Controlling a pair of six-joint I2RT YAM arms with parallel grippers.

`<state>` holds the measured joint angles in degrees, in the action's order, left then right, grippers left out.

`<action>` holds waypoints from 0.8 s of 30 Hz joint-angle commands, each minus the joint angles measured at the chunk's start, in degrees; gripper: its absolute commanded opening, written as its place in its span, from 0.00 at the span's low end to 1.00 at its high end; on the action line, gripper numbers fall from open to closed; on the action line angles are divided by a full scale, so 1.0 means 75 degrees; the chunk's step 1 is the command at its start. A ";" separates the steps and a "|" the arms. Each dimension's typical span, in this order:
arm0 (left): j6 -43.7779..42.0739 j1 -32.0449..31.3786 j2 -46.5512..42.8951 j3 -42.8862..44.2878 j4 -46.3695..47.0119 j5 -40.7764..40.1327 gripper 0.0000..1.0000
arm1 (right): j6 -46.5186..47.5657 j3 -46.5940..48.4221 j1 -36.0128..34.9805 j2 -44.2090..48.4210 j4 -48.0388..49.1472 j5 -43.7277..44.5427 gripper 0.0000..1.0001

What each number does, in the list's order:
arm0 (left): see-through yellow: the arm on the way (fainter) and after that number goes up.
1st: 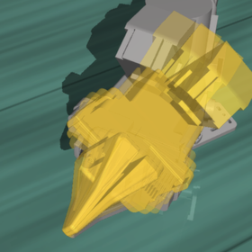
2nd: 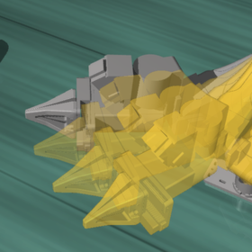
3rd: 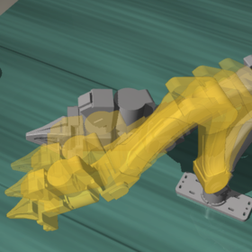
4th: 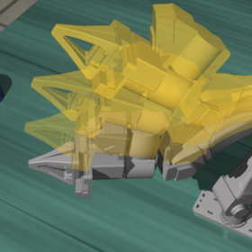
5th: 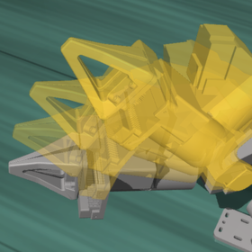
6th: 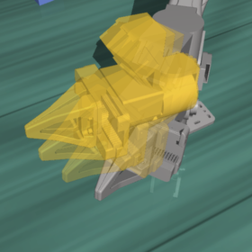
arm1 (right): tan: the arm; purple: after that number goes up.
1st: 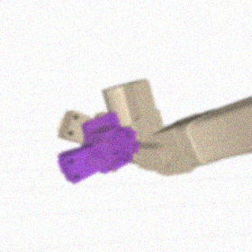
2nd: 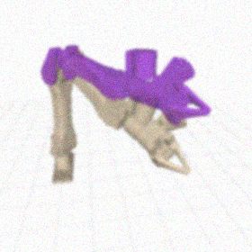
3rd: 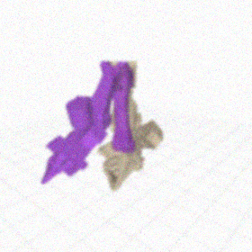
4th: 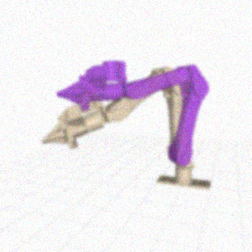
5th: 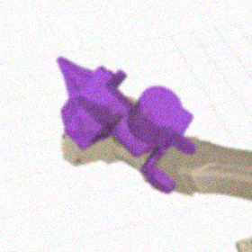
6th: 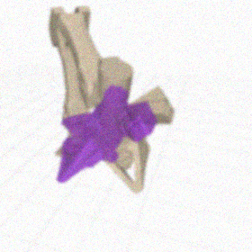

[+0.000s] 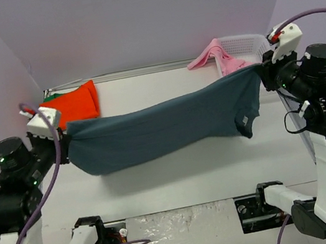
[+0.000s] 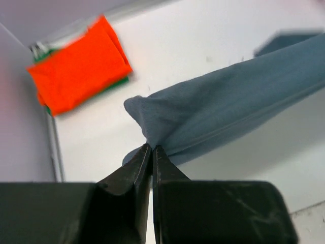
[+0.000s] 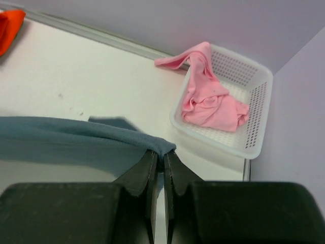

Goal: Fold and stack the t-shirts
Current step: Flatten out the tshirt

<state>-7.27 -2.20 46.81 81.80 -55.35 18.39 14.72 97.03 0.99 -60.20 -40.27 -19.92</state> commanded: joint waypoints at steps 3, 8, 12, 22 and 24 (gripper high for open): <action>-0.0097 0.0059 0.0449 0.2588 -0.0237 -0.0178 0.02 | -0.0392 0.2071 0.0394 -0.0900 0.0471 -0.0028 0.00; -0.0285 0.0059 0.1551 0.2864 0.0347 -0.0366 0.02 | -0.0533 0.3560 0.0547 -0.2424 0.0459 0.0020 0.00; -0.0262 0.0047 0.1903 0.1158 0.1612 -0.0425 0.02 | -0.0322 0.3282 0.0547 -0.3117 0.0868 0.0066 0.00; -0.0401 0.0023 0.6137 0.0270 0.4813 -0.0917 0.27 | -0.0006 0.2282 0.0056 -0.5305 0.1972 0.0874 0.47; -0.0402 -0.0012 0.7322 0.0681 0.4884 -0.0777 0.60 | 0.0087 0.2530 -0.0283 -0.5963 0.1854 0.1413 0.56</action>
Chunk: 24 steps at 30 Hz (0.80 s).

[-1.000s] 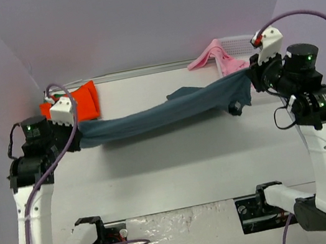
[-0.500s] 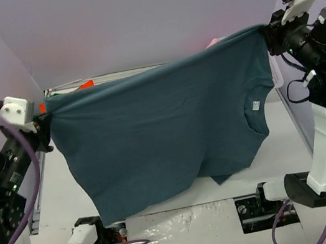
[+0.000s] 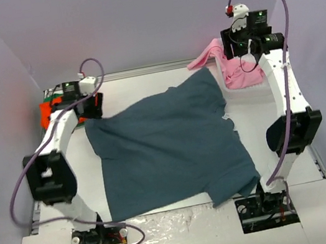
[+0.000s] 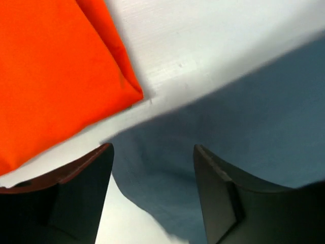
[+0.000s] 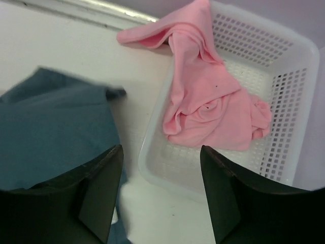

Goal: Fold and stack the t-shirts
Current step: Flatten out the tshirt

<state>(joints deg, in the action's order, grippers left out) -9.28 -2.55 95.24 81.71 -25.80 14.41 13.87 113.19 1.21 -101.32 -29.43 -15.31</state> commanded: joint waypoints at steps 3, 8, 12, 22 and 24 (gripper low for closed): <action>0.0263 0.0012 0.1328 0.1233 0.1154 -0.0258 0.69 | 0.0448 0.0226 -0.0525 -0.0601 0.0397 0.1139 0.63; -0.0028 -0.0410 0.0347 0.0757 0.1050 -0.0667 0.93 | 0.0576 -0.0898 -0.0572 0.0370 0.0397 0.1046 0.64; -0.0297 -0.0563 -0.1478 -0.0124 0.0794 -0.0727 0.94 | 0.0670 -0.2081 -0.0595 0.1343 0.0385 0.0484 0.62; -0.0872 -0.0493 -0.4248 -0.1449 -0.0895 -0.1113 0.94 | 0.0706 -0.3806 -0.1403 0.1535 0.0303 -0.0524 0.00; -0.0861 -0.0481 -0.4541 -0.1613 -0.1164 -0.1172 0.94 | 0.0752 -0.3841 -0.1521 0.1288 0.0256 -0.0642 0.00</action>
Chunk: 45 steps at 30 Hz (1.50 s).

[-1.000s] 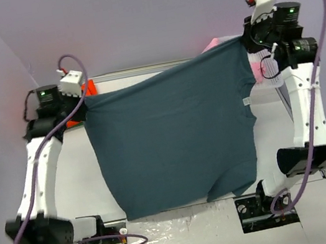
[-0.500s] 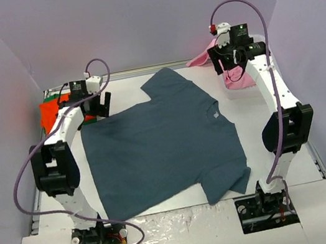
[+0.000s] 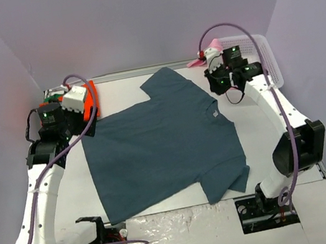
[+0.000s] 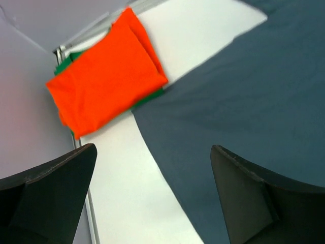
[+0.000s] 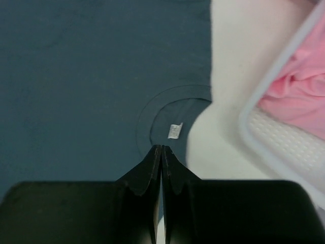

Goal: Fold and stack the t-shirts
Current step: Flatten out the tshirt

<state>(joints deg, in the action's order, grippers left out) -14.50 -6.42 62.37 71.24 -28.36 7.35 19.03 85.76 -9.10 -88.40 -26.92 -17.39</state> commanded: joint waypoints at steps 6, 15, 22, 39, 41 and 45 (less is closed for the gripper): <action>0.0000 0.0082 -0.0499 -0.0522 -0.1304 0.0027 0.94 | 0.0334 -0.0254 -0.0520 -0.1267 -0.0220 -0.0272 0.00; 0.0047 0.0082 -0.0464 -0.0921 -0.1340 -0.0020 0.94 | 0.0498 0.0541 -0.0708 -0.2753 -0.0243 -0.0014 0.00; 0.0059 0.0105 -0.0383 -0.0968 -0.1328 0.0086 0.94 | 0.0463 0.2228 -0.0989 -0.4337 -0.0255 0.0372 0.00; 0.0094 0.0422 -0.0745 -0.1542 -0.1082 0.0367 0.94 | -0.0029 0.5591 -0.0896 -0.6822 -0.0313 0.2645 0.00; 0.0117 0.0480 -0.0920 -0.1635 -0.1082 0.0483 0.94 | -0.0111 0.5687 -0.0779 -0.6963 -0.0302 0.2938 0.00; 0.0117 0.0574 -0.1120 -0.1800 -0.1059 0.0590 0.94 | -0.0380 0.5582 -0.0439 -0.7010 -0.0302 0.2975 0.00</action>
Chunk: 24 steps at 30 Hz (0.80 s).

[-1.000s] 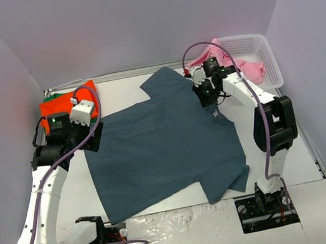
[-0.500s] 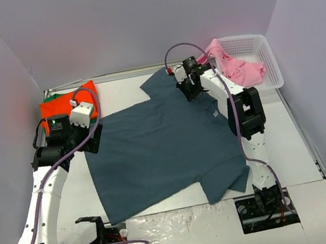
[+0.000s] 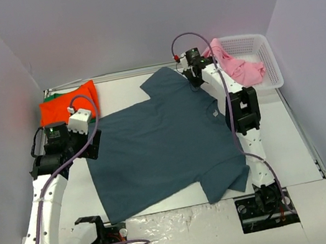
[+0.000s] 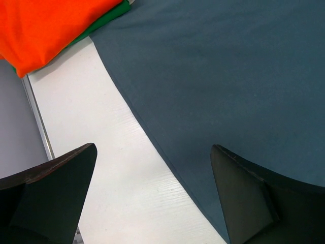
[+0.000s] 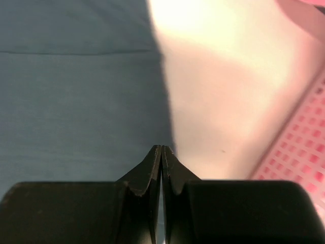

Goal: Fold and stack the t-shirts
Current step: Flatten out the tshirt

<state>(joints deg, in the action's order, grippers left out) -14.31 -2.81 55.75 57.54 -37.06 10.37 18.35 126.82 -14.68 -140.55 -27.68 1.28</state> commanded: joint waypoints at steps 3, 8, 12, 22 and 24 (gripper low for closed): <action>0.0126 0.0152 -0.0296 0.0016 0.0101 0.0339 0.94 | -0.0384 -0.0046 0.0643 0.0002 -0.0188 0.0334 0.00; 0.0161 0.0234 -0.0343 0.0027 0.0078 0.0480 0.94 | -0.0419 -0.0164 0.1124 0.0166 -0.0176 0.0181 0.00; 0.0185 0.0316 -0.0366 0.0039 0.0031 0.0574 0.94 | -0.0419 -0.0222 0.1323 0.0248 -0.0176 0.0193 0.00; 0.0243 0.0620 -0.0495 0.0051 -0.0016 0.0808 0.94 | -0.0103 -0.0679 0.1359 0.0681 -0.0188 -0.0753 0.00; 0.0255 0.0644 -0.0495 0.0051 -0.0016 0.0832 0.94 | 0.0002 -0.0820 0.1266 0.0950 -0.0188 -0.1106 0.00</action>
<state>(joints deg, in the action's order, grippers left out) -13.15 1.34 53.01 57.30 -37.12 15.31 16.84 122.10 -4.14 -139.17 -27.62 -1.43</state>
